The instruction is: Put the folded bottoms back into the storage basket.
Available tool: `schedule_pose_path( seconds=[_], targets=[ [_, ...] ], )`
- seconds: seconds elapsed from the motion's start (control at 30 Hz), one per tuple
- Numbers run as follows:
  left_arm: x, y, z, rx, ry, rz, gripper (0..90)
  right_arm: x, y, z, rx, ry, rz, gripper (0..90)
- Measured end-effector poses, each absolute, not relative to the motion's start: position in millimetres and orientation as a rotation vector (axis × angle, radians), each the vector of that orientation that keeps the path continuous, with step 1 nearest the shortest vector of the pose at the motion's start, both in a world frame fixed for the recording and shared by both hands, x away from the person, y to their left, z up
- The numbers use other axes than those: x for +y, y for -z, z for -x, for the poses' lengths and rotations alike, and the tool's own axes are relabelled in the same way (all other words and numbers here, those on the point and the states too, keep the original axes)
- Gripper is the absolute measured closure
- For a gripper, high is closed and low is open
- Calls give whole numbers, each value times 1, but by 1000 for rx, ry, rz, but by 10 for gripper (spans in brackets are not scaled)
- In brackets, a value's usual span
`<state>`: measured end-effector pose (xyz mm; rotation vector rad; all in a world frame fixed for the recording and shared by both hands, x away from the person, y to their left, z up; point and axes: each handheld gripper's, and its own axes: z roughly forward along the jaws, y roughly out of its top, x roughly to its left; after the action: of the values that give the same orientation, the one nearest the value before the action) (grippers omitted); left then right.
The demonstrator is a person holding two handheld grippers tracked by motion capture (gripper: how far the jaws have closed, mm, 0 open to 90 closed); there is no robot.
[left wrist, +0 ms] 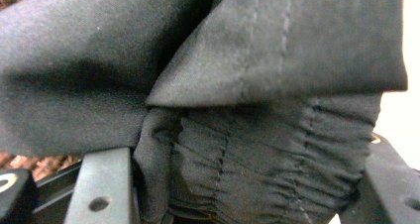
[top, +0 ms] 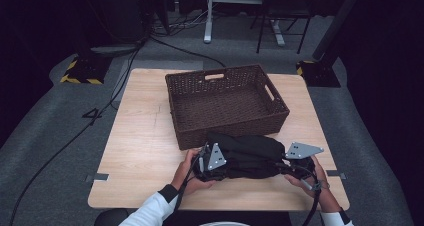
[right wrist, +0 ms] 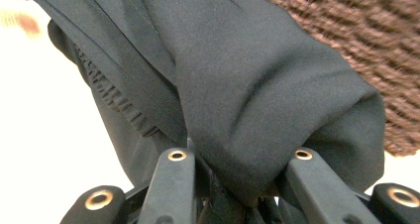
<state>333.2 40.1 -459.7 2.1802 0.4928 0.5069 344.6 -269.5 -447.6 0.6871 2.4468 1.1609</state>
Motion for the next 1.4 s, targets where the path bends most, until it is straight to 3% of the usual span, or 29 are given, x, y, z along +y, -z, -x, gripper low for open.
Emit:
schedule_pose_path(
  seconds=[0.83,1.4],
  targets=[
    [34,379,-322,401,-671,-2025,427,-278,353,-324,2272,-1166,-568,755],
    [51,329,-333,399,-772,-1956,428,-258,299,-341,2204,-1168,-474,755]
  ],
)
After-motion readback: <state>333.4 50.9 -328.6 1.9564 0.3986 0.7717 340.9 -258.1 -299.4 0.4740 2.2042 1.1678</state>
